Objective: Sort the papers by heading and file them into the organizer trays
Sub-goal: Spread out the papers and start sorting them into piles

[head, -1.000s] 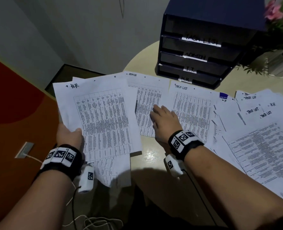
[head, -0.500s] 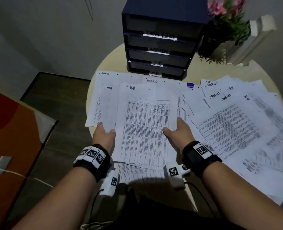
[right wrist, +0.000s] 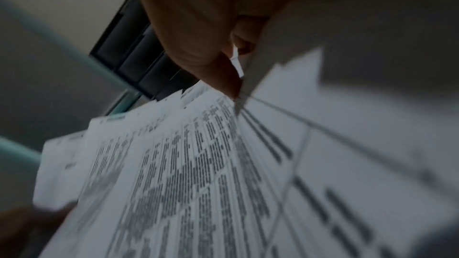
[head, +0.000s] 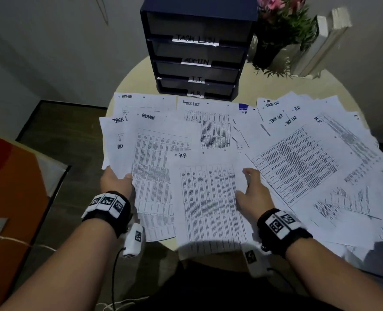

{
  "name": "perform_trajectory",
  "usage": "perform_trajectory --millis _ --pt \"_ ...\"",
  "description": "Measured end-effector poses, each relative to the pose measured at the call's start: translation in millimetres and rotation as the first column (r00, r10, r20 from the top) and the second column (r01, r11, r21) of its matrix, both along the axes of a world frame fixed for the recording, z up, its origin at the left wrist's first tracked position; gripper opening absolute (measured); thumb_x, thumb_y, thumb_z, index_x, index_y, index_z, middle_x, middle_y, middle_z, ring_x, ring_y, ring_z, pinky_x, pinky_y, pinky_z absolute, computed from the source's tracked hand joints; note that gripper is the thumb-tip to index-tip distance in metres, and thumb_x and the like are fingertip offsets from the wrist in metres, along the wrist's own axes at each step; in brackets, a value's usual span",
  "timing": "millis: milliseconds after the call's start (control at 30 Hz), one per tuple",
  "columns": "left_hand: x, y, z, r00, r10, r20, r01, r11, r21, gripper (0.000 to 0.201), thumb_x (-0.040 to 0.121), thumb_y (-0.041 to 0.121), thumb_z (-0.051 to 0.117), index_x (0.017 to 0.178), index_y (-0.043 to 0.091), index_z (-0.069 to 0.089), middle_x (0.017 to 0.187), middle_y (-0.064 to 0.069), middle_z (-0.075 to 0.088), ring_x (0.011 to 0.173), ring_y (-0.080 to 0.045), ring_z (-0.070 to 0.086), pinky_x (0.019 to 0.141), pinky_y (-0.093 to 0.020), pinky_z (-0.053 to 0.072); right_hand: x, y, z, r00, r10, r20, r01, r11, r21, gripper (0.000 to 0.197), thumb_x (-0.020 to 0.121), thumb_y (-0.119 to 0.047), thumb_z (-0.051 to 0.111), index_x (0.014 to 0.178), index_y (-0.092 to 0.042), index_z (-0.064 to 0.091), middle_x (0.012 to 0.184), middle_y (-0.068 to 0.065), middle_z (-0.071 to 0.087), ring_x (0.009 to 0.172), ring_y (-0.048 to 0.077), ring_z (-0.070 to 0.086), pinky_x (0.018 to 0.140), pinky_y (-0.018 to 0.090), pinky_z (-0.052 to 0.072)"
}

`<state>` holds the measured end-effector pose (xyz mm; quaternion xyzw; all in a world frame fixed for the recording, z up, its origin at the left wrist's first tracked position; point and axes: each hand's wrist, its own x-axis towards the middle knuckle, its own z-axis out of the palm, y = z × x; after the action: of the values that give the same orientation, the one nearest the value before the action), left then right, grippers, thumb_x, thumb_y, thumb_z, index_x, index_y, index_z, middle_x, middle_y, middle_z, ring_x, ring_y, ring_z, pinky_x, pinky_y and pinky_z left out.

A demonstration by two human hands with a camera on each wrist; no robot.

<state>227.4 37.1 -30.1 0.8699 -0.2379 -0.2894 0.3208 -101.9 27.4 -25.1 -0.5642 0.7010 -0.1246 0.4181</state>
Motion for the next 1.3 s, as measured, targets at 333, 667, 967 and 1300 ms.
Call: perform_trajectory --millis 333,667,967,1300 --pt "37.0 1.8 28.6 0.983 0.097 0.158 -0.098 0.995 -0.003 0.038 0.095 0.011 0.058 0.130 0.000 0.048 0.131 -0.025 0.056 0.119 -0.044 0.054 0.101 -0.047 0.042 41.1 19.2 -13.8 0.437 0.689 -0.579 -0.848 0.530 -0.009 0.055 0.081 -0.045 0.068 0.132 -0.035 0.049 0.150 0.001 0.040 0.135 0.032 0.040 0.106 0.057 0.036" --pt "93.5 2.1 55.6 0.945 0.266 0.188 -0.246 0.961 -0.126 0.054 0.094 0.017 0.060 0.142 0.004 0.040 0.140 -0.020 0.051 0.127 -0.039 0.050 0.108 -0.045 0.040 42.8 28.8 -17.9 0.430 0.767 -0.477 -0.840 0.534 0.101 0.060 0.090 -0.036 0.057 0.142 -0.030 0.028 0.164 0.001 0.002 0.151 0.031 0.003 0.112 0.069 0.018" --pt "34.8 -6.8 61.9 0.997 0.077 -0.012 -0.078 0.989 -0.124 0.046 0.091 0.013 0.065 0.134 0.005 0.052 0.132 -0.015 0.060 0.119 -0.033 0.057 0.090 -0.029 0.040 64.7 -8.2 35.2 0.910 0.392 0.132 -0.388 0.920 -0.056 0.063 0.096 -0.056 0.044 0.150 -0.025 0.033 0.151 -0.006 0.036 0.136 0.008 0.036 0.109 0.025 0.027" --pt "3.7 -25.6 83.9 0.998 0.064 -0.025 -0.069 0.941 -0.331 0.042 0.093 0.009 0.063 0.133 0.010 0.052 0.126 -0.008 0.062 0.104 -0.016 0.055 0.090 -0.026 0.039 88.7 -27.2 54.4 0.895 0.432 0.111 -0.444 0.837 0.320 0.077 0.099 -0.063 0.016 0.156 -0.010 0.016 0.162 0.010 0.021 0.148 0.024 0.023 0.116 0.035 0.020"
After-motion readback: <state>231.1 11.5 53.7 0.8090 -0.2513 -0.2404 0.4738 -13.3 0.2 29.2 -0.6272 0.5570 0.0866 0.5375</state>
